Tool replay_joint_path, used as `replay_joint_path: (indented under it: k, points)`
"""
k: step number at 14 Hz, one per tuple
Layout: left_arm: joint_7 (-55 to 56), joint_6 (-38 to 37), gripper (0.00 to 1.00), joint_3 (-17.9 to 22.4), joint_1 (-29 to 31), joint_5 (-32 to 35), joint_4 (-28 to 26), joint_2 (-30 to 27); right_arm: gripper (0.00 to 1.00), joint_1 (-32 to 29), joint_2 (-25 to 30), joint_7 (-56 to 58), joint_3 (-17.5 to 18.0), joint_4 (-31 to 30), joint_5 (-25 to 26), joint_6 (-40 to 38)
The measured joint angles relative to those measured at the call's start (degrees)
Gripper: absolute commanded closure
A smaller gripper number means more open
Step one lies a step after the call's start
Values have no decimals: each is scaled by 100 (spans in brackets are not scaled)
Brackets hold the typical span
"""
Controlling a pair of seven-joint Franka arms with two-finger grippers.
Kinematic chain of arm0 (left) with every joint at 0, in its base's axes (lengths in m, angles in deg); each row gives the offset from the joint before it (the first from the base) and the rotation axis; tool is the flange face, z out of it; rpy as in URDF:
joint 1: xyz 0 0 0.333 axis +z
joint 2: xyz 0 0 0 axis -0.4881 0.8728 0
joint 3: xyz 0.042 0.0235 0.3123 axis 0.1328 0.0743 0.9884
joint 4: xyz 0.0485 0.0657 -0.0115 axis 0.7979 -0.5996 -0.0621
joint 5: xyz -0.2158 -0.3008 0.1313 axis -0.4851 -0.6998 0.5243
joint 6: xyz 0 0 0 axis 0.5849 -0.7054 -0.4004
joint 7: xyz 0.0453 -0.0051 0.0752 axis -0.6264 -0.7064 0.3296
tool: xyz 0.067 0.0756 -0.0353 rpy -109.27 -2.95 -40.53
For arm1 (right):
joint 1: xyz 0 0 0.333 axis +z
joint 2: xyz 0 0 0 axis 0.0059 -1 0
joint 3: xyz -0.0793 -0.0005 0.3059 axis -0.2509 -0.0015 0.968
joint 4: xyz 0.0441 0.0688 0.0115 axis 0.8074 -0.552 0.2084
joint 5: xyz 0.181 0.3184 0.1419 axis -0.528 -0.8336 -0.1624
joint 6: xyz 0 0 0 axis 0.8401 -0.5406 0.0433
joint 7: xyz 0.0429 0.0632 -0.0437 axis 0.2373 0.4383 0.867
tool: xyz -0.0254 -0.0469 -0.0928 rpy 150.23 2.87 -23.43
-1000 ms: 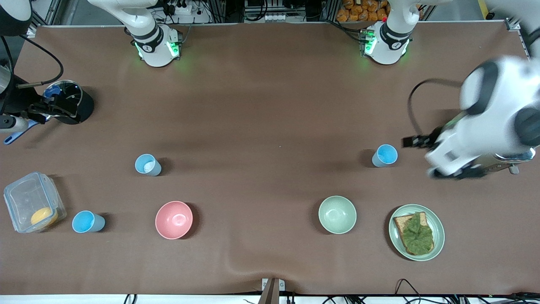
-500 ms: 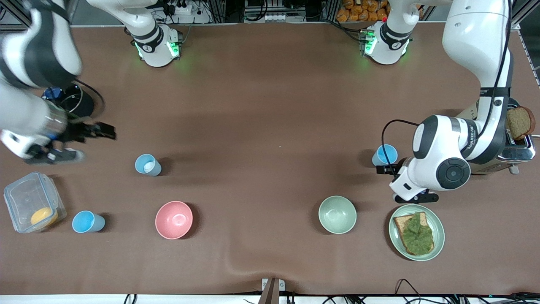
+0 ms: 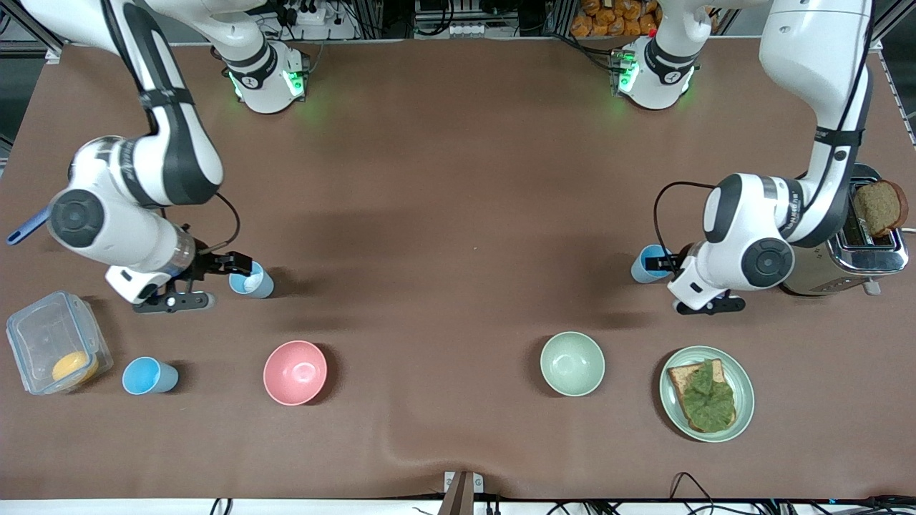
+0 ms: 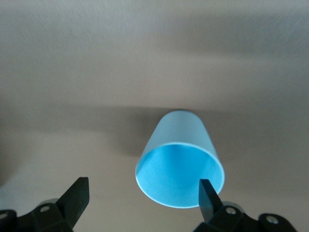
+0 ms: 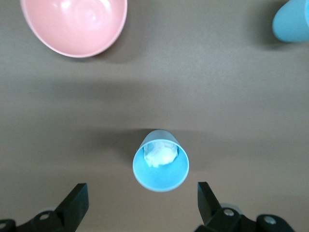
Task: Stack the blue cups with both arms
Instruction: 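Lower the left gripper over its blue cup while the right gripper reaches another cup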
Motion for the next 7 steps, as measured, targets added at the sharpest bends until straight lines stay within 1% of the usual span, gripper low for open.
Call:
replay_joint_path:
  k: [1,2,3,7]
  points:
    - [0,30,0,0,0,0,-75,7,0,0,-50,-4,1,-351,4,533]
    - [0,53,0,0,0,2,-115,24,0,6,-117,-7,3,-626,6,905]
    - [0,115,0,2,1,12,-135,48,0,17,-185,-21,5,-787,7,1089]
    - [0,391,0,8,22,36,-151,164,0,113,-468,-142,18,-883,7,1252]
